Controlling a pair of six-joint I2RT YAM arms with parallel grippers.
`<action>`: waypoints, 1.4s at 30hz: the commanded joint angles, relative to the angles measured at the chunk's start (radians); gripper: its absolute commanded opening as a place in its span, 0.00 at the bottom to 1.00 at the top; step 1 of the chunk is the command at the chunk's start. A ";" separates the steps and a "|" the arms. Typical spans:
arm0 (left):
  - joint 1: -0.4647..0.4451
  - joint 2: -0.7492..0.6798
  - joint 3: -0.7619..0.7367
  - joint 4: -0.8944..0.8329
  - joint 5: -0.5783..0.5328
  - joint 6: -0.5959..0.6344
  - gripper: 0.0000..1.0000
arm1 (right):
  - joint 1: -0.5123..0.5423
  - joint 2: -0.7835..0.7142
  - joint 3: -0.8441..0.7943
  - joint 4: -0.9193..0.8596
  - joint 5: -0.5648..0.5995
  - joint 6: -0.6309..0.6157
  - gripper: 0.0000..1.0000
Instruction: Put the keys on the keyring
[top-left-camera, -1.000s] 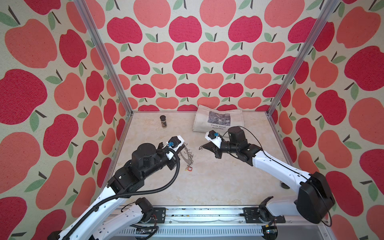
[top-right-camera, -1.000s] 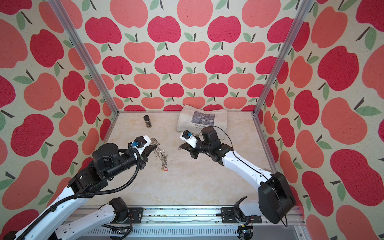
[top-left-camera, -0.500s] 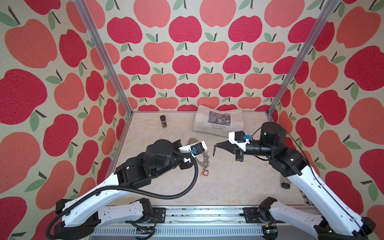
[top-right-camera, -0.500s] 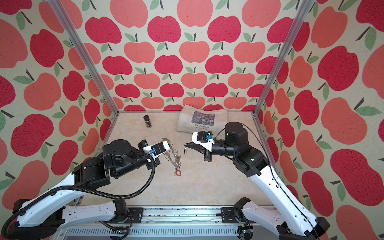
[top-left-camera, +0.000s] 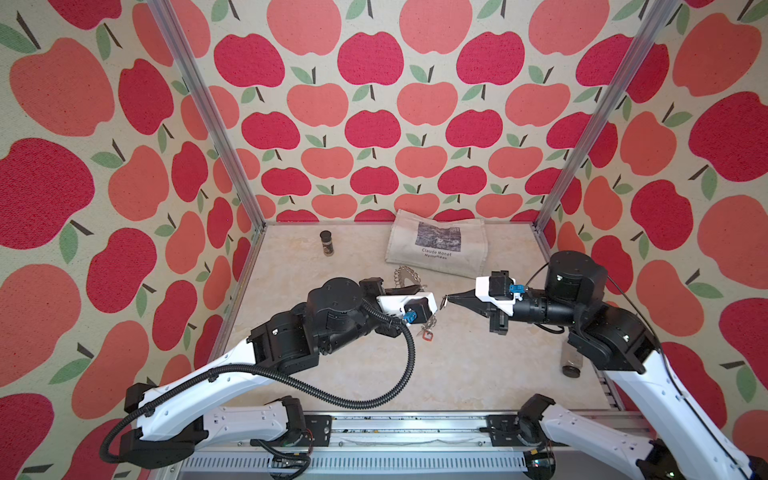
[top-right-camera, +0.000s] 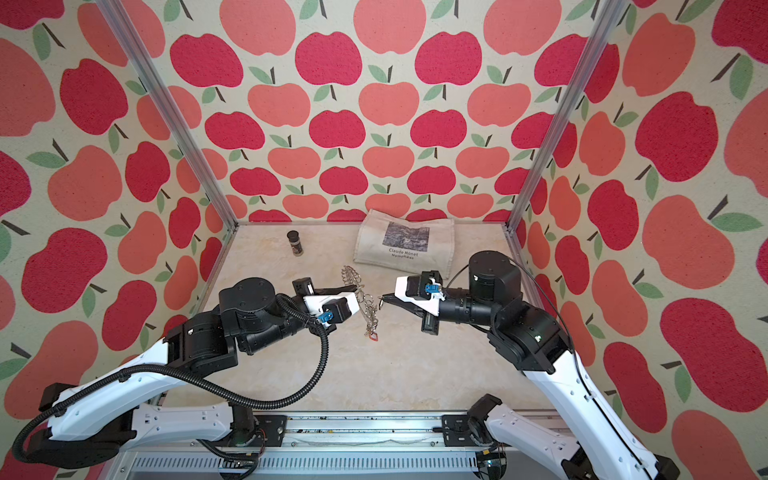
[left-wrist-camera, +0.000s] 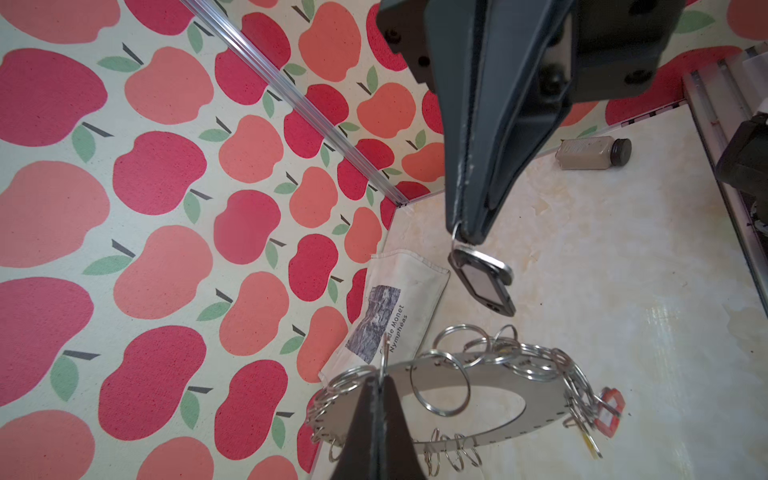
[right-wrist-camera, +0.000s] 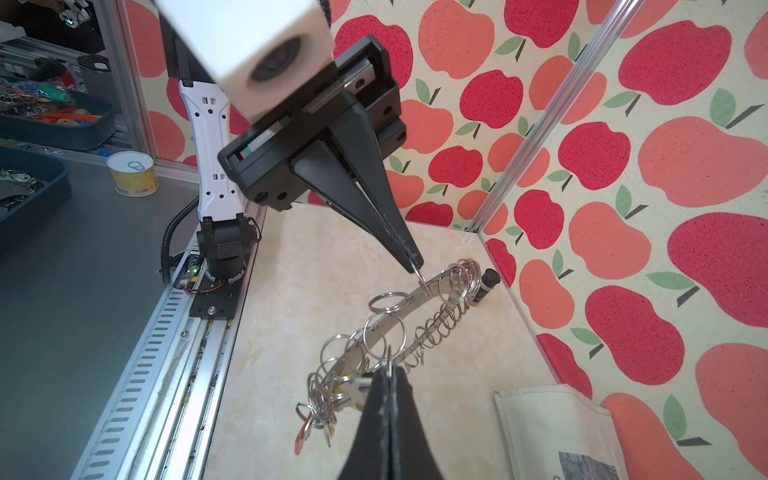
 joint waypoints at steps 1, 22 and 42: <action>-0.012 -0.022 -0.008 0.111 0.033 0.052 0.00 | 0.020 -0.022 -0.003 0.033 0.039 -0.010 0.00; -0.013 -0.045 -0.013 0.147 0.149 -0.012 0.00 | 0.189 -0.083 -0.091 0.260 0.269 -0.125 0.00; -0.013 -0.053 -0.007 0.131 0.159 -0.014 0.00 | 0.240 -0.066 -0.097 0.278 0.356 -0.191 0.00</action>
